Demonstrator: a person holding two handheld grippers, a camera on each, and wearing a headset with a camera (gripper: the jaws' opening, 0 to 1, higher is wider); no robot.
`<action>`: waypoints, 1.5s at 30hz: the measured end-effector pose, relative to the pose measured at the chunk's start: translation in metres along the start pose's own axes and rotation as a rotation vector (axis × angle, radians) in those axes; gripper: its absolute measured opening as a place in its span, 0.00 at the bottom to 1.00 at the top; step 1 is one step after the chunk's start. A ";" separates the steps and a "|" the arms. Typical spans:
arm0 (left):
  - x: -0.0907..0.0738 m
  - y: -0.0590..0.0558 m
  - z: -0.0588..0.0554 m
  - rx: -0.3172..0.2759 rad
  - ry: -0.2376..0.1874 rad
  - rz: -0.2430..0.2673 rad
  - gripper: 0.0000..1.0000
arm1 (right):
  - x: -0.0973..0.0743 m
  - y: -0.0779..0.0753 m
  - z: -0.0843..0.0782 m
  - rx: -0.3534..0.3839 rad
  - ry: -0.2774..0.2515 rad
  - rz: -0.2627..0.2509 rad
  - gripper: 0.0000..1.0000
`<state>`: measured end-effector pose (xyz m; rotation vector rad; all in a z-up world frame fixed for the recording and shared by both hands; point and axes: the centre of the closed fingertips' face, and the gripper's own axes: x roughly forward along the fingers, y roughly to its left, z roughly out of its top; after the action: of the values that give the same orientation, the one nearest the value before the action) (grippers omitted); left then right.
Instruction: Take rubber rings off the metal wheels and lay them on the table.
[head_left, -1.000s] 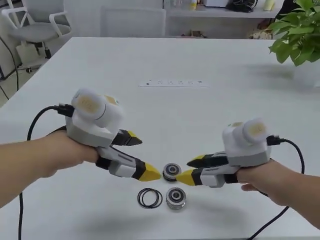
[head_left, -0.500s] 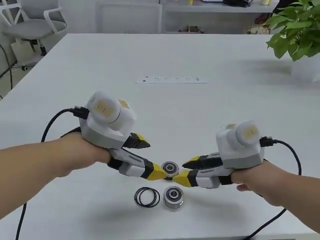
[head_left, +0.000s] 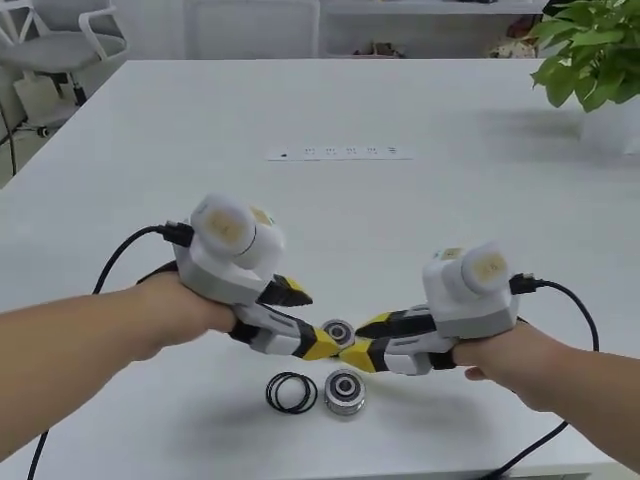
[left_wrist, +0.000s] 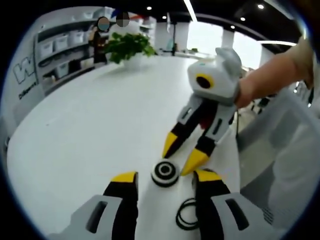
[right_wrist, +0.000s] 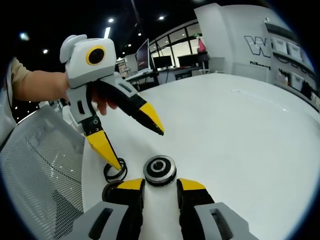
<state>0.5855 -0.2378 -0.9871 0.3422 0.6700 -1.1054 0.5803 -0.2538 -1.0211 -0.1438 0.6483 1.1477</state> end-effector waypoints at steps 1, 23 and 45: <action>0.001 0.000 0.000 0.002 0.001 -0.001 0.44 | 0.000 0.000 0.000 -0.001 0.001 0.001 0.23; 0.022 -0.004 -0.004 0.021 0.012 -0.011 0.24 | 0.000 -0.001 -0.002 -0.037 -0.006 0.001 0.17; 0.022 0.000 -0.005 0.047 -0.014 0.049 0.14 | 0.000 0.000 -0.002 -0.038 -0.012 -0.019 0.15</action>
<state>0.5898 -0.2507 -1.0049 0.3886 0.6211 -1.0770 0.5788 -0.2549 -1.0228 -0.1752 0.6140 1.1423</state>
